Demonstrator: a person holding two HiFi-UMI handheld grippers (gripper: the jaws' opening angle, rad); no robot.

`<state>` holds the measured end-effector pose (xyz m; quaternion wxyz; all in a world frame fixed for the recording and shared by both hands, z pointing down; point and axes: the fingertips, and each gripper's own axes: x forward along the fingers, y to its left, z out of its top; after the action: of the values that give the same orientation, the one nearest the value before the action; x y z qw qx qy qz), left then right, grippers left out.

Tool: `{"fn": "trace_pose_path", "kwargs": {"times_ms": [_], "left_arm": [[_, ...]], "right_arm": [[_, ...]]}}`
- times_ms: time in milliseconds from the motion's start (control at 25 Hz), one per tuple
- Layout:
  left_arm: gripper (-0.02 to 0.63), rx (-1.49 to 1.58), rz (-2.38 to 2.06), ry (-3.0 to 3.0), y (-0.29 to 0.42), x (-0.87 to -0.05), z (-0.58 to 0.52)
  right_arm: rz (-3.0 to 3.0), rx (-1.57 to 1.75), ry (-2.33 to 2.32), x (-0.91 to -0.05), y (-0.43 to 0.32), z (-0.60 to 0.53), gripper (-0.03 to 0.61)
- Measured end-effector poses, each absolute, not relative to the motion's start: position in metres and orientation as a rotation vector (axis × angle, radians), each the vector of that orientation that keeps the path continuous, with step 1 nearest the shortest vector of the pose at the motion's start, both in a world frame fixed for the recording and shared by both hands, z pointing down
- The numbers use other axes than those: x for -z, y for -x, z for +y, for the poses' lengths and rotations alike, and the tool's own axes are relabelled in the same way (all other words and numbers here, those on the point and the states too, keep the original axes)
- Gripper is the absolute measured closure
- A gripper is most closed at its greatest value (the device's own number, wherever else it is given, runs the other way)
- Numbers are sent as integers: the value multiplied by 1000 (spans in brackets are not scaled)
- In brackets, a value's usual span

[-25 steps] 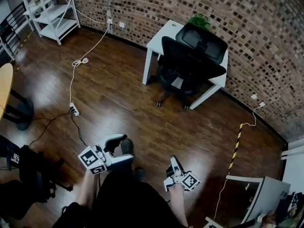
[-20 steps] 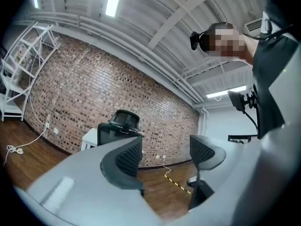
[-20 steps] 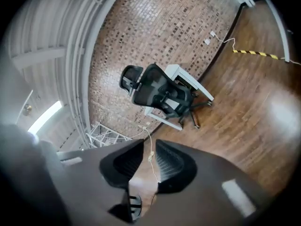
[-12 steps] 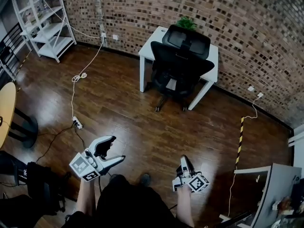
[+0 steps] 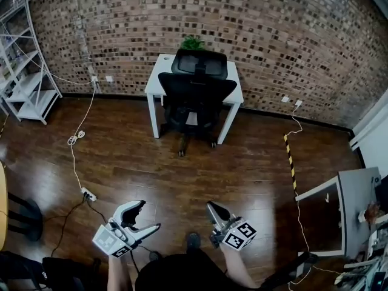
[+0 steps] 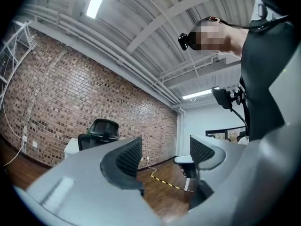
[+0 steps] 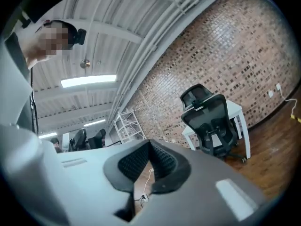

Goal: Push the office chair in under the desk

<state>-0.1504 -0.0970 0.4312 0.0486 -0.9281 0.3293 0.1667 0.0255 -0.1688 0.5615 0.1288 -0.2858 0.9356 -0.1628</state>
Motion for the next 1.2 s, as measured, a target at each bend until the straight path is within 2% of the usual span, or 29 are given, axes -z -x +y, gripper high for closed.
{"fn": "trace_pose_path", "kwargs": {"times_ms": [160,400,560,840,1200], "left_arm": [[92,-601,1012,2833,204,-427,-38],[94,-675,1019,2862,257,-444,-25],[94,-674,985,2856,260,-423,-3],[101,-659,993,2800,271,-358,35],[110,-596,911,2807,210,-334,40]], "right_arm": [[2753,359,889,-526,33,-92,578],[2804,216,1015,-504,78,-46,578],[2786,153,1076,-479,77,-25,578],[2775,-48,972,-387,94,13,578],[2740,-154,939,-361,55,24,578]]}}
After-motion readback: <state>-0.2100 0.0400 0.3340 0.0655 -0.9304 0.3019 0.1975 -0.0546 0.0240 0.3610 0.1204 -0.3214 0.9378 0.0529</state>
